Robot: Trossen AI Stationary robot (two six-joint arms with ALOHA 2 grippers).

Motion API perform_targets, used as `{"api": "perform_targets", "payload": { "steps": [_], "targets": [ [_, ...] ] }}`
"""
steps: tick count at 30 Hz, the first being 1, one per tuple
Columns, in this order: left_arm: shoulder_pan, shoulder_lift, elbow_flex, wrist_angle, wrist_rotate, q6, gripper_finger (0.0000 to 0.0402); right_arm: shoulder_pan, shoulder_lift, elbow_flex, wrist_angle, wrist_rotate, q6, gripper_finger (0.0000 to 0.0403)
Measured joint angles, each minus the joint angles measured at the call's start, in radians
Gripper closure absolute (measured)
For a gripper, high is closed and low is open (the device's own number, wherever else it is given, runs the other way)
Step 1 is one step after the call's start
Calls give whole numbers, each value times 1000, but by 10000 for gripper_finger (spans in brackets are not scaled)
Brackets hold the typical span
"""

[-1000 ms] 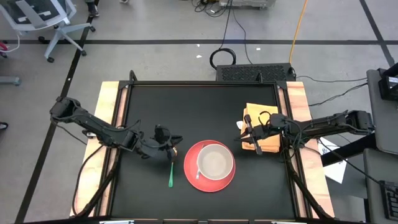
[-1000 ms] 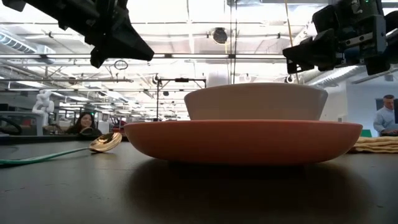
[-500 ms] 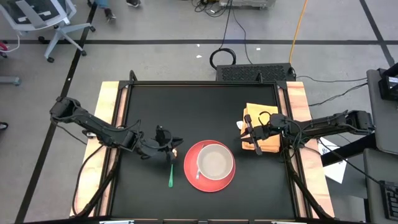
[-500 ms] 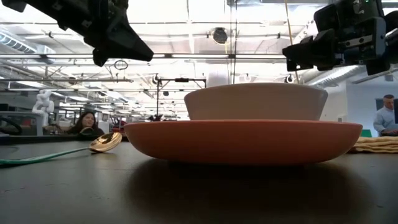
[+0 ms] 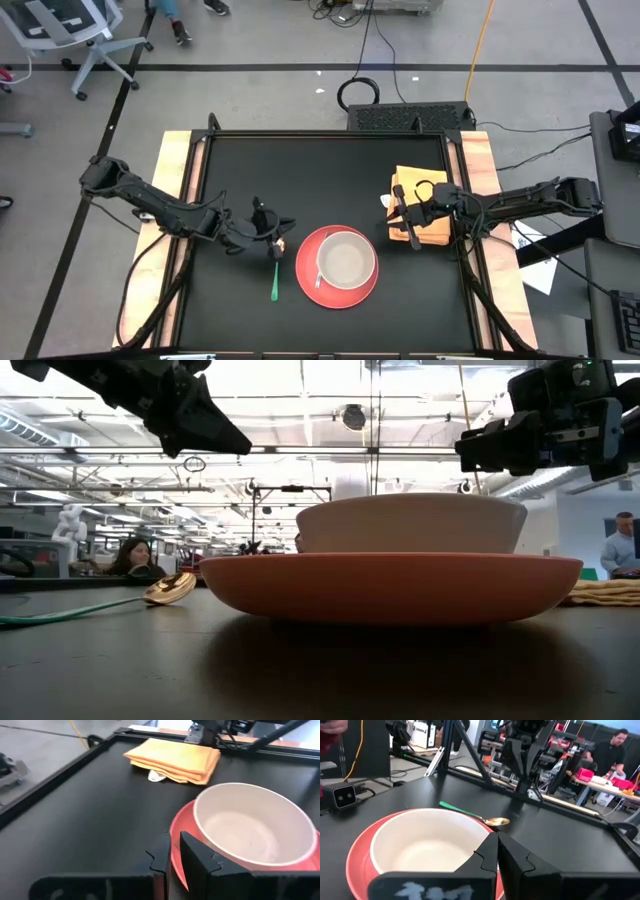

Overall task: Set table place
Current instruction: Put the green spoon into the white bowl

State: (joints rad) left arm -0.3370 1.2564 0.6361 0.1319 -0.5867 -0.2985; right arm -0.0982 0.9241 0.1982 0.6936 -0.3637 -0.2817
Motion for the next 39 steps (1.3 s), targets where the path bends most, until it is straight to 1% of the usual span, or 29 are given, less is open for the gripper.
{"api": "perform_targets", "payload": {
  "steps": [4, 6, 10, 13, 16, 20, 22, 24, 26, 28, 32, 34, 36, 39],
  "targets": [
    [0, 0, 0, -4, 11, -33, 355, 0, 0, 0, 37, 0, 0, 403],
    [0, 0, 0, -8, 10, -27, 355, 0, 0, 0, 40, 0, 2, 403],
    [0, -7, 0, -10, -33, -26, 355, 0, 0, 0, 61, 0, 31, 403],
    [-11, -22, 0, -20, -42, -37, 355, 0, 0, 0, 83, 0, 72, 403],
    [-31, -51, 0, -64, -45, -43, 355, 0, 0, 0, 73, 0, 95, 403],
    [-71, -104, 0, -128, -143, -91, 355, 0, 0, 0, 59, -1, 97, 403],
    [-95, -131, 0, -171, -163, -119, 355, 0, 0, 0, 55, -1, 93, 403],
    [-111, -141, 0, -232, -164, -171, 355, 0, 0, 0, 38, -1, 85, 403],
    [-119, -141, 0, -319, -161, -258, 355, 0, 0, 0, 18, -1, 71, 403],
    [-122, -138, 0, -422, -123, -369, 355, 0, 0, 0, 11, -1, 53, 403],
    [-127, -102, 0, -581, 6, -547, 355, 0, 0, 0, 2, -1, 52, 403],
    [-133, -80, 0, -594, 79, -576, 355, 0, 0, 0, 0, -1, 52, 403],
    [-141, -53, 0, -589, 147, -573, 355, 0, 0, 0, 0, -1, 52, 403],
    [-151, -18, 0, -535, 219, -519, 355, 0, 0, 0, 0, -1, 57, 403]
  ]
}}
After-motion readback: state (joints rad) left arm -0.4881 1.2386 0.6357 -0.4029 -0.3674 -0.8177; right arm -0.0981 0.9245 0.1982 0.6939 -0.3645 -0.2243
